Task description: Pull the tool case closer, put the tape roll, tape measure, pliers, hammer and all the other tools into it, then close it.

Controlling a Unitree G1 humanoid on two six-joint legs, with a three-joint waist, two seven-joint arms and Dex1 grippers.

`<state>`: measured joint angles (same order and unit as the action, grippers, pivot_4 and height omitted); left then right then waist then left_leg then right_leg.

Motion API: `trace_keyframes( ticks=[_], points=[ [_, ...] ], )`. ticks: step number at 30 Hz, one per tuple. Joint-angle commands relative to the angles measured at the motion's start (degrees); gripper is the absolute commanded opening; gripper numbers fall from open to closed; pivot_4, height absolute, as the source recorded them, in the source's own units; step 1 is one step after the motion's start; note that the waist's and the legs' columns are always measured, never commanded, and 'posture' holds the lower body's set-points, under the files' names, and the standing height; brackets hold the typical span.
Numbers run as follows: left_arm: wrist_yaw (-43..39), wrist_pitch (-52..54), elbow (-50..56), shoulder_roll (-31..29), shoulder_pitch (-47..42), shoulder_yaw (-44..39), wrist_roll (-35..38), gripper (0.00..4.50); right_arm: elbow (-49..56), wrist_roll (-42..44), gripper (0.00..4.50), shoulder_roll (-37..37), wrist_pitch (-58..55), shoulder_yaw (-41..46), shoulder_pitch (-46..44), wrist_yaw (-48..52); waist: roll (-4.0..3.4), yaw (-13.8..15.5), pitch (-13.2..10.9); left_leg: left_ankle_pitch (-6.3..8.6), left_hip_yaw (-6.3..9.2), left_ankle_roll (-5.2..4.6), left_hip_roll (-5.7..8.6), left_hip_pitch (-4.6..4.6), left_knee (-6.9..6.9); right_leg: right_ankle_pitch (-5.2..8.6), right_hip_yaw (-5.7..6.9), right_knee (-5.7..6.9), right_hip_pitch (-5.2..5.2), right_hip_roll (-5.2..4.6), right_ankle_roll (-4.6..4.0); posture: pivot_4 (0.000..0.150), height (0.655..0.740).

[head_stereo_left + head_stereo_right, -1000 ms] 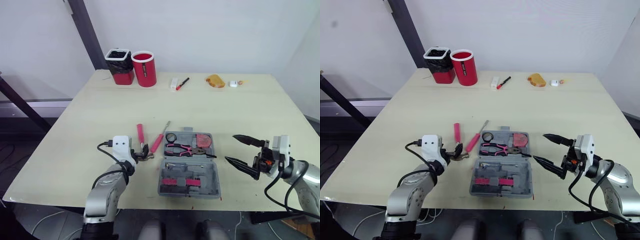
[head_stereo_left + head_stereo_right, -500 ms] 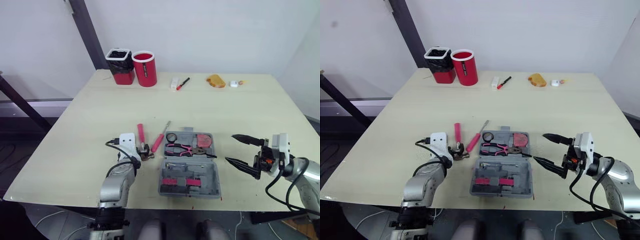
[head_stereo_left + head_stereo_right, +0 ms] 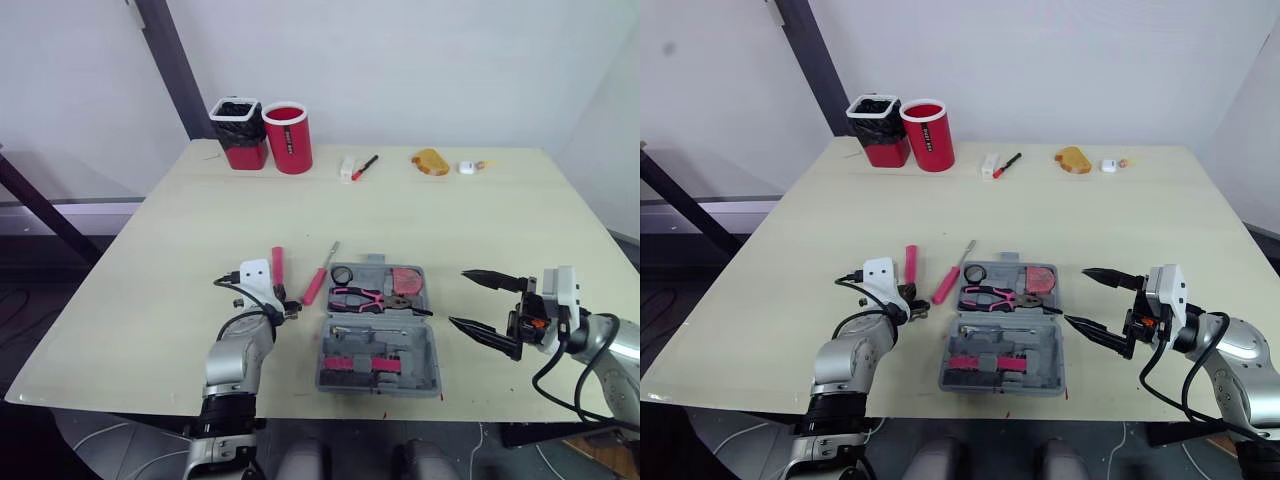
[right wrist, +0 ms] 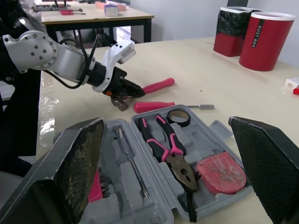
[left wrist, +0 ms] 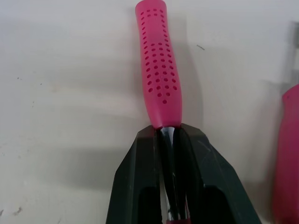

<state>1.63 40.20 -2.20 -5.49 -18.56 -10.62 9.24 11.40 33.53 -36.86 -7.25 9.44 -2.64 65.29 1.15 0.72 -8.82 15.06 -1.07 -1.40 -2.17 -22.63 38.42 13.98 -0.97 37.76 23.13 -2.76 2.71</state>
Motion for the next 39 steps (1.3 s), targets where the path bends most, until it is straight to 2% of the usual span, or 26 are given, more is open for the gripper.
trace_keyframes(
  ticks=[1, 7, 12, 17, 24, 26, 27, 31, 33, 34, 35, 39],
  points=[
    [-0.6, 1.5, 3.3, -1.2, 2.3, 0.4, -0.3, 0.14, 1.1, 0.9, 4.5, -0.5, 0.3, 0.4, -1.4, 1.0, 0.0, -0.3, 0.0, 0.0, -0.01, 0.0, 0.0, 0.0, 0.0, 0.0, -0.02, 0.0, 0.0, 0.0, 0.0, 0.15, 0.7371],
    [-5.6, 6.3, 19.3, -5.7, 13.6, 1.8, 1.0, 0.13, -0.4, 1.7, 4.5, -2.2, -0.9, -1.6, -4.0, 6.7, 0.03, -1.6, 0.0, 0.0, 0.01, 0.0, -0.03, 0.0, -0.04, 0.0, -0.05, -0.02, 0.02, 0.0, 0.0, 0.15, 0.7371],
    [-11.3, 9.1, 30.1, -9.3, 23.9, 1.5, 4.8, 0.13, -1.8, 0.3, 4.5, -3.7, 0.0, -3.9, -5.0, 11.7, 0.06, -1.5, -0.1, 0.01, 0.11, 0.0, -0.06, 0.04, -0.09, 0.01, -0.09, -0.04, 0.05, -0.02, -0.02, 0.15, 0.7371],
    [-14.7, 9.0, 33.3, -12.7, 29.9, 2.8, 5.4, 0.13, -2.8, -1.2, 4.5, -3.7, 1.6, -5.3, -5.2, 13.5, 0.06, -1.0, -0.1, 0.01, 0.1, 0.0, -0.05, 0.03, -0.08, 0.15, -0.1, -0.05, 0.07, -0.07, -0.25, 0.15, 0.7371],
    [-15.8, 6.8, 31.5, -14.3, 30.6, 3.6, 3.9, 0.13, -3.2, -1.7, 4.5, -3.2, 2.5, -5.7, -5.4, 13.3, 0.06, -1.0, -0.1, 0.01, 0.1, 0.0, -0.04, 0.03, -0.06, 0.15, -0.12, -0.05, 0.07, -0.07, -0.25, 0.15, 0.7371],
    [-16.1, 6.4, 31.4, -14.6, 30.7, 3.2, 4.1, 1.17, -3.1, -1.7, 4.5, -3.2, 2.6, -5.6, -5.2, 13.1, 0.06, -1.0, -0.1, 0.01, 0.1, 0.0, -0.04, 0.03, -0.06, 0.15, -0.12, -0.05, 0.07, -0.07, -0.25, 0.15, 0.7371],
    [-16.2, 6.7, 31.8, -14.2, 30.5, 2.2, 5.0, 1.17, -3.1, -1.8, 4.5, -3.2, 2.6, -5.6, -5.0, 13.0, 0.06, -1.0, -0.1, 0.01, 0.1, 0.0, -0.04, 0.03, -0.06, 0.15, -0.13, -0.05, 0.07, -0.07, -0.25, 0.15, 0.7371],
    [-19.2, 6.1, 34.8, -16.9, 31.3, -0.2, 6.6, 3.08, -1.9, -1.6, 4.5, -3.2, 2.3, -5.0, -3.8, 12.0, 0.08, -1.1, -0.1, 0.01, 0.1, 0.0, -0.05, 0.02, -0.07, 0.15, -0.11, -0.04, 0.08, -0.06, -0.26, 0.15, 0.7371],
    [-21.8, 6.3, 36.8, -19.9, 31.8, -1.9, 7.8, 3.64, -1.6, -1.6, 4.5, -3.4, 2.6, -4.6, -3.0, 11.7, 0.08, -1.1, -0.1, 0.01, 0.1, 0.0, -0.06, 0.02, -0.07, 0.15, -0.11, -0.03, 0.1, -0.06, -0.26, 0.15, 0.7371],
    [-23.3, 6.2, 37.4, -21.5, 31.9, -2.8, 8.5, 4.2, -1.5, -1.6, 4.5, -3.4, 2.8, -4.5, -2.6, 11.5, 0.1, -1.2, -0.1, 0.01, 0.11, 0.0, -0.06, 0.0, -0.07, 0.15, -0.11, -0.03, 0.11, -0.05, -0.26, 0.15, 0.7371],
    [-25.4, 5.7, 37.6, -23.4, 31.7, -3.7, 9.4, 4.42, -1.4, -1.6, 4.5, -3.4, 2.9, -4.4, -2.3, 11.2, 0.09, -1.2, -0.1, 0.01, 0.11, 0.0, -0.07, 0.0, -0.08, 0.15, -0.12, -0.03, 0.12, -0.06, -0.26, 0.15, 0.7371],
    [-36.2, -0.8, 31.4, -33.3, 28.0, -3.9, 9.9, 4.42, -0.6, -1.5, 4.5, -2.9, 2.8, -4.7, -2.1, 10.0, 0.07, -1.0, -0.1, 0.01, 0.08, 0.0, -0.07, 0.0, -0.07, 0.15, -0.13, -0.04, 0.15, -0.07, -0.27, 0.15, 0.7371]
  ],
)
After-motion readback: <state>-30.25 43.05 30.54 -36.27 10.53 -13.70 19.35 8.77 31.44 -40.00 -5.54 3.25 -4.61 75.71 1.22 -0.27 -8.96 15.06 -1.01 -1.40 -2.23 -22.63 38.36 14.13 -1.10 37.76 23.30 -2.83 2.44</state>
